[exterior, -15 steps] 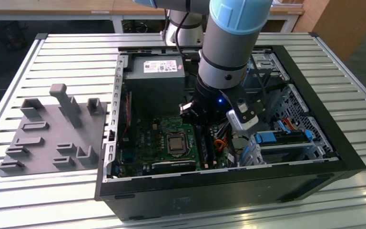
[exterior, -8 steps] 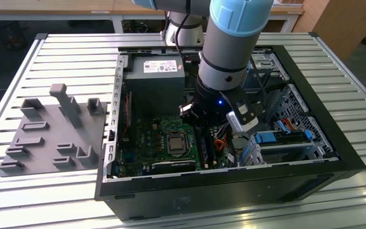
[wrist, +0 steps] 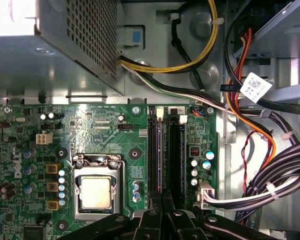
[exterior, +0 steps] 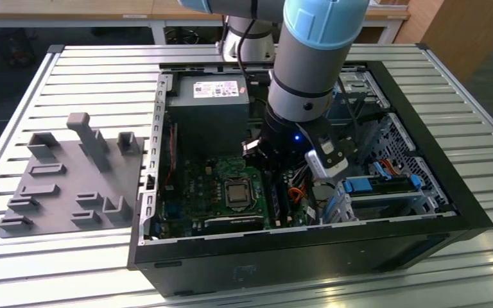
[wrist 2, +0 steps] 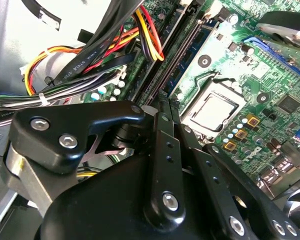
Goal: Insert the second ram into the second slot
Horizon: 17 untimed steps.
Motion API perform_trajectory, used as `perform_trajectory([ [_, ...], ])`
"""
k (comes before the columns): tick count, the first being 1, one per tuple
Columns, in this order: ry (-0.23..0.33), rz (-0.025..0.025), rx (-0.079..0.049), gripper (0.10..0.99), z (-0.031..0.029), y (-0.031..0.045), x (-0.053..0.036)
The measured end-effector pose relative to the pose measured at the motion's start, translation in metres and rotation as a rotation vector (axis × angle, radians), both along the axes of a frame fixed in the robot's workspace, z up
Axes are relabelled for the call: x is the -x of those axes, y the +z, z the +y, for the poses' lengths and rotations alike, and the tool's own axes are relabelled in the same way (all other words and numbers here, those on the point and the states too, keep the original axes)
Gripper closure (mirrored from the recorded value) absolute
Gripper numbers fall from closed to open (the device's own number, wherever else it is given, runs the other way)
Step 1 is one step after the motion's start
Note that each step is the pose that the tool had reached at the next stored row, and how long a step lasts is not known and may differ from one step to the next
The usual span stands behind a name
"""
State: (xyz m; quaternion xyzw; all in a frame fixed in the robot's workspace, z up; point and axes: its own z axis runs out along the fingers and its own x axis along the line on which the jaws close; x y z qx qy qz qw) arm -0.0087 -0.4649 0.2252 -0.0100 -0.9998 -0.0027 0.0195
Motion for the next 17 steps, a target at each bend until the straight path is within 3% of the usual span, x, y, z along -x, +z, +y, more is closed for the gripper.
perform_trajectory([
  [17, 0.000, 0.0000, 0.000, 0.969, 0.0000, -0.0038, -0.0005],
])
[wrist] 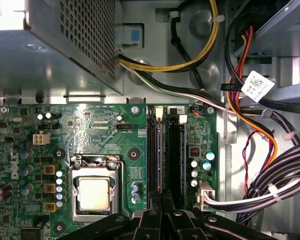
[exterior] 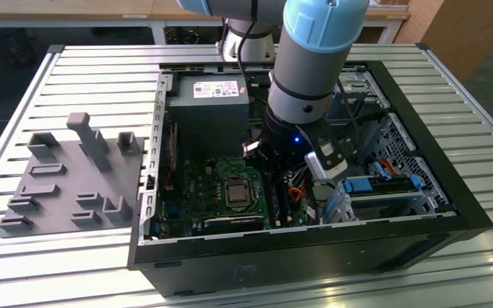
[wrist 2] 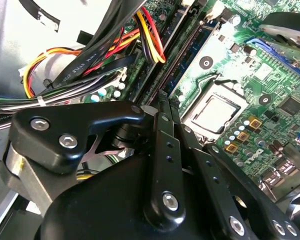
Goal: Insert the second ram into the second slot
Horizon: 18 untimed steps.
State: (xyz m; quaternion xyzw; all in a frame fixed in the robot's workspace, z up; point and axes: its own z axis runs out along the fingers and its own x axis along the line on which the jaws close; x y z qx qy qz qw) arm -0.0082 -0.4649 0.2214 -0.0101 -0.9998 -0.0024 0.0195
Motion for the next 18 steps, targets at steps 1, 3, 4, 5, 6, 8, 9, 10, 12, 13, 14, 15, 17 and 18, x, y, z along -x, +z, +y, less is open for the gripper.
perform_trajectory([
  [1, 0.000, 0.0000, 0.000, 0.969, 0.0000, -0.0004, 0.0000],
  [3, 0.000, 0.0000, 0.000, 0.969, 0.0000, -0.0012, 0.0000],
  [4, 0.000, 0.0000, 0.000, 0.969, 0.0000, -0.0016, 0.0000],
  [5, 0.000, 0.0000, 0.000, 0.969, 0.0000, -0.0020, 0.0000],
  [6, 0.000, 0.0000, 0.000, 0.969, 0.0000, -0.0025, 0.0000],
  [8, 0.000, 0.0001, 0.000, 0.969, 0.0000, -0.0025, 0.0000],
  [9, 0.000, 0.0001, 0.000, 0.969, 0.0000, -0.0026, 0.0000],
  [10, 0.000, 0.0001, 0.000, 0.969, 0.0000, -0.0026, 0.0000],
  [12, 0.000, 0.0000, 0.000, 0.969, 0.0000, -0.0027, 0.0000],
  [13, 0.000, 0.0000, 0.000, 0.969, 0.0000, -0.0027, 0.0000],
  [14, 0.000, 0.0000, 0.000, 0.961, 0.0000, -0.0027, 0.0000],
  [15, 0.000, 0.0001, 0.000, 0.961, 0.0000, -0.0027, 0.0000],
  [17, 0.000, 0.0000, 0.000, 0.902, 0.0000, -0.0027, 0.0000],
  [18, 0.000, 0.0000, 0.000, 0.835, 0.0000, -0.0027, 0.0000],
])
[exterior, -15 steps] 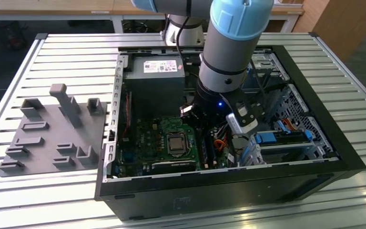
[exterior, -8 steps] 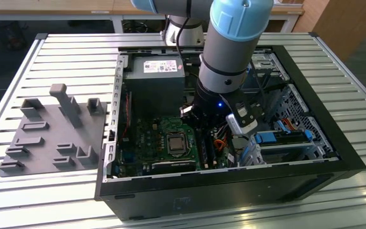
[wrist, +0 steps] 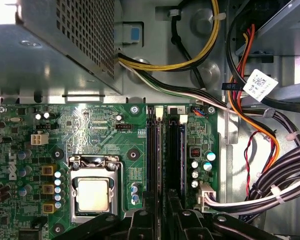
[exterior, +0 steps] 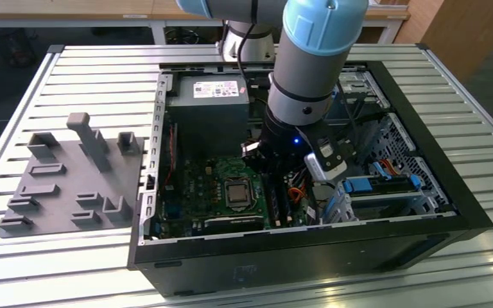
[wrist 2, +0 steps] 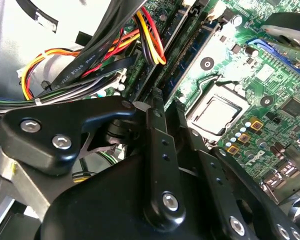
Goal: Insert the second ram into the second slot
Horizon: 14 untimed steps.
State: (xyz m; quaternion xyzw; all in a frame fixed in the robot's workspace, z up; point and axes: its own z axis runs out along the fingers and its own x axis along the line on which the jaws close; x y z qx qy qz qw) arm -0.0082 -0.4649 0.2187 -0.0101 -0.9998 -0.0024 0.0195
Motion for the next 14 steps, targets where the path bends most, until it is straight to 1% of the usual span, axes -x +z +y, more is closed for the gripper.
perform_trajectory([
  [2, 0.000, 0.0001, 0.000, 0.835, 0.0000, 0.0010, 0.0000],
  [9, 0.000, 0.0000, 0.000, 0.835, 0.0000, 0.0100, 0.0000],
  [14, 0.000, 0.0001, 0.000, 0.835, 0.0000, 0.0188, 0.0000],
])
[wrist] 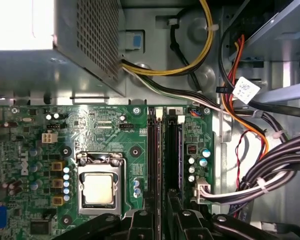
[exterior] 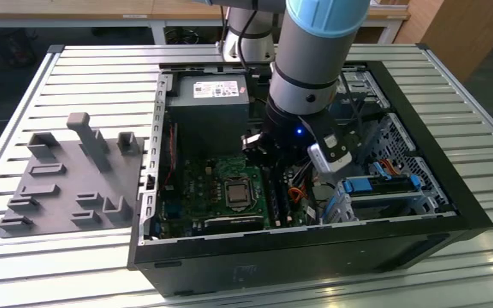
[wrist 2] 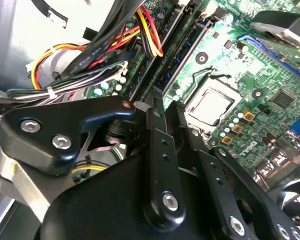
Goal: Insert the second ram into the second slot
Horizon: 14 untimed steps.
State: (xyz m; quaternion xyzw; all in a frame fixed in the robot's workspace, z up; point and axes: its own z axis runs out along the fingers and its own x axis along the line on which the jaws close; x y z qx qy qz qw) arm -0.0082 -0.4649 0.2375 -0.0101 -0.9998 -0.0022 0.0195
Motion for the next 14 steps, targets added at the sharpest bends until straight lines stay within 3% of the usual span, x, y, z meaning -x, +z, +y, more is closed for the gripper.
perform_trajectory([
  [3, 0.000, 0.0001, 0.000, 0.855, 0.0000, 0.0003, 0.0000],
  [6, 0.000, 0.0002, 0.000, 0.980, 0.0000, 0.0004, 0.0000],
  [14, 0.000, 0.0000, 0.000, 0.980, 0.0000, -0.0061, 0.0000],
])
